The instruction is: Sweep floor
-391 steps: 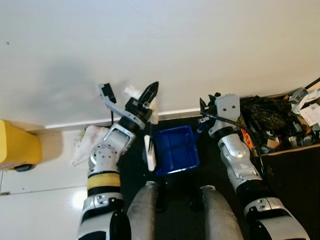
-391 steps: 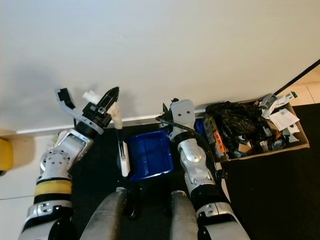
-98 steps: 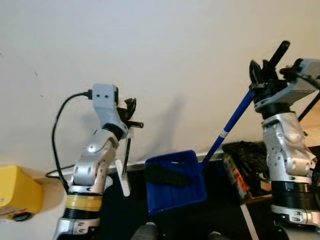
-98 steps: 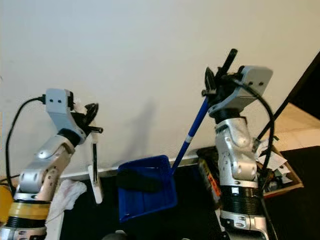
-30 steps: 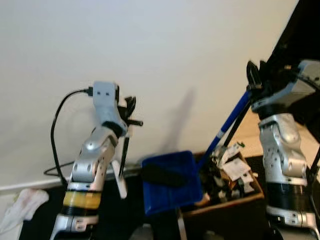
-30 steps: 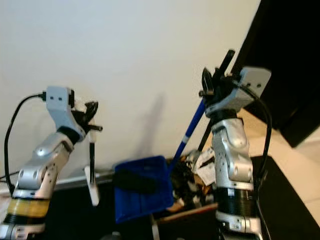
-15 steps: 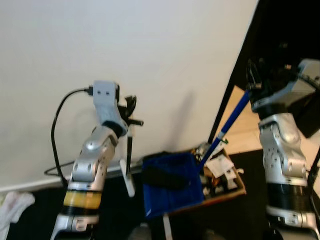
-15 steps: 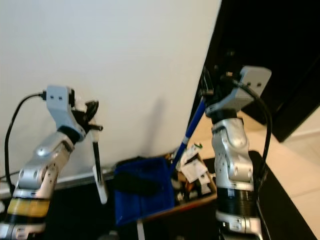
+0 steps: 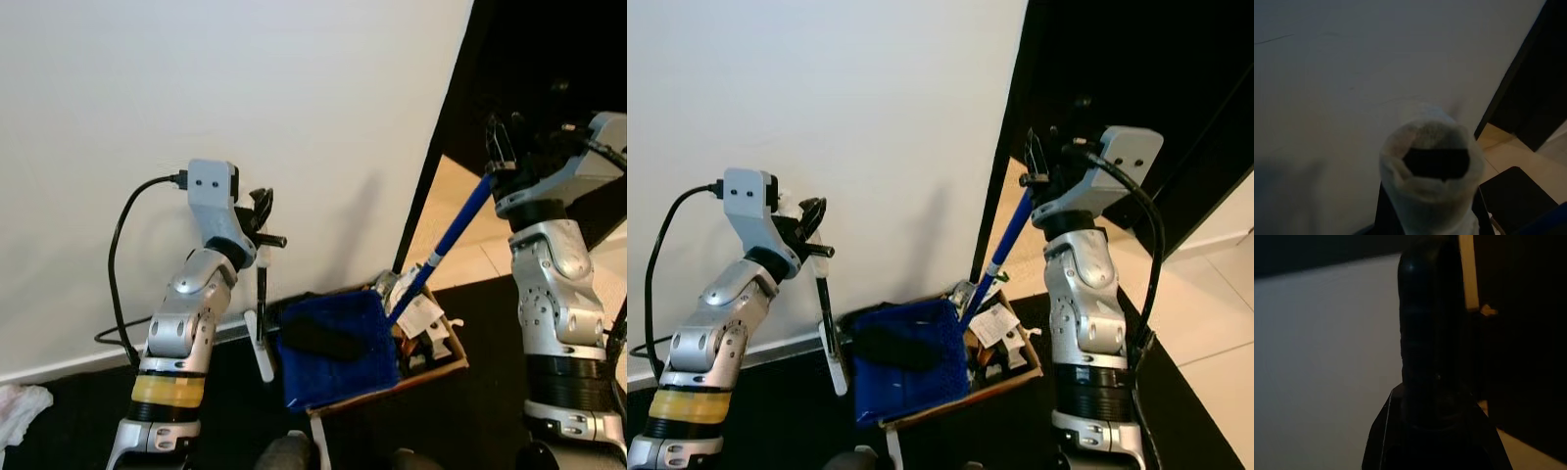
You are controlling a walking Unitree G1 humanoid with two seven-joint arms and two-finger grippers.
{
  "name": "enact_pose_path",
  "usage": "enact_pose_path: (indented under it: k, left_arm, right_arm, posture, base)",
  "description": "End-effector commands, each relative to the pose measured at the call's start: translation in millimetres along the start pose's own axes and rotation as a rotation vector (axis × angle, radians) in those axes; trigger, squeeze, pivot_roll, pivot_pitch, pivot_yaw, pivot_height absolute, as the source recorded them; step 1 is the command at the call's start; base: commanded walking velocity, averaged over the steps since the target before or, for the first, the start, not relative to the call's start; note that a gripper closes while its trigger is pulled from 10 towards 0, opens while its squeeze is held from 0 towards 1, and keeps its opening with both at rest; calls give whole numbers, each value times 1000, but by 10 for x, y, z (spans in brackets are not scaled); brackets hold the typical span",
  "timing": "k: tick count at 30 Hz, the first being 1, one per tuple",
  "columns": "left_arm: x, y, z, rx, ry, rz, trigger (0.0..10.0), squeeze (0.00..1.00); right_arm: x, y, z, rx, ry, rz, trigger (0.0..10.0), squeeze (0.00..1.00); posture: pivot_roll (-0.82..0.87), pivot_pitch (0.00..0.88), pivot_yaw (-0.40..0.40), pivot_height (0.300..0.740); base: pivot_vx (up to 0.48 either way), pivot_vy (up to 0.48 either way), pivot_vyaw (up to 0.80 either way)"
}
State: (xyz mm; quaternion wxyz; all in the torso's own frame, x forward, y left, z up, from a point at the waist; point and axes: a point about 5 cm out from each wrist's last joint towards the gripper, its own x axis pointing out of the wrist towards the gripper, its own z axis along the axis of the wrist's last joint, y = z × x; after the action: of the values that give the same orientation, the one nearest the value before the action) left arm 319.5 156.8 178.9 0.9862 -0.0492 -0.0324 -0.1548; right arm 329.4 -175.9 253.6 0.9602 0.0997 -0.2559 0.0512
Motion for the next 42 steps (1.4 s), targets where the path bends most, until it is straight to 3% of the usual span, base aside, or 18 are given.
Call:
enact_pose_path:
  k: [1, 7, 11, 15, 18, 22, 23, 34, 36, 38, 40, 42]
  left_arm:
    - [-16, 6, 35, 2, -24, 9, 10000, 0]
    - [-46, 29, -26, 6, -1, 22, 10000, 0]
    - [-62, 46, -51, 7, 6, 30, 10000, 0]
    - [-231, 130, -313, 0, 78, 69, 10000, 0]
    - [-360, 135, -429, -11, 109, 92, 10000, 0]
    - [-421, 118, -467, -21, 119, 99, 10000, 0]
    - [-445, 101, -485, -24, 123, 104, 10000, 0]
    - [-470, 49, -492, -38, 108, 112, 10000, 0]
    - [-468, 42, -493, -40, 106, 114, 10000, 0]
    - [-466, 40, -494, -41, 106, 114, 10000, 0]
    - [-446, 24, -495, -42, 103, 111, 10000, 0]
    - [-441, 20, -494, -42, 103, 111, 10000, 0]
  right_arm:
    - [80, 31, 200, -12, -121, 0, 10000, 0]
    - [320, 218, 359, -53, -210, 52, 10000, 0]
    - [384, 276, 391, -71, -227, 76, 10000, 0]
    - [635, 540, 459, -188, -272, 194, 10000, 0]
    - [744, 693, 488, -414, -338, 245, 10000, 0]
    - [787, 780, 514, -452, -375, 279, 10000, 0]
    - [801, 846, 521, -497, -401, 299, 10000, 0]
    - [792, 1211, 424, -585, -463, 470, 10000, 0]
    - [727, 1379, 297, -631, -463, 584, 10000, 0]
    - [699, 1428, 253, -649, -460, 622, 10000, 0]
    - [552, 1595, 50, -731, -457, 774, 10000, 0]
    - [513, 1629, 5, -744, -459, 810, 10000, 0]
  posture:
    - [139, 38, 55, 740]
    - [150, 44, 46, 740]
    - [150, 44, 46, 740]
    - [167, 50, 13, 740]
    - [184, 53, -7, 740]
    - [192, 53, -16, 740]
    - [202, 57, -26, 740]
    - [218, 62, -49, 740]
    - [216, 62, -52, 740]
    - [213, 61, -52, 740]
    - [210, 60, -53, 740]
    - [209, 60, -53, 740]
  base:
    - [0, 0, 0]
    - [0, 0, 0]
    - [0, 0, 0]
    - [0, 0, 0]
    - [0, 0, 0]
    - [0, 0, 0]
    - [0, 0, 0]
    - [0, 0, 0]
    - [0, 0, 0]
    - [0, 0, 0]
    - [0, 0, 0]
    - [0, 0, 0]
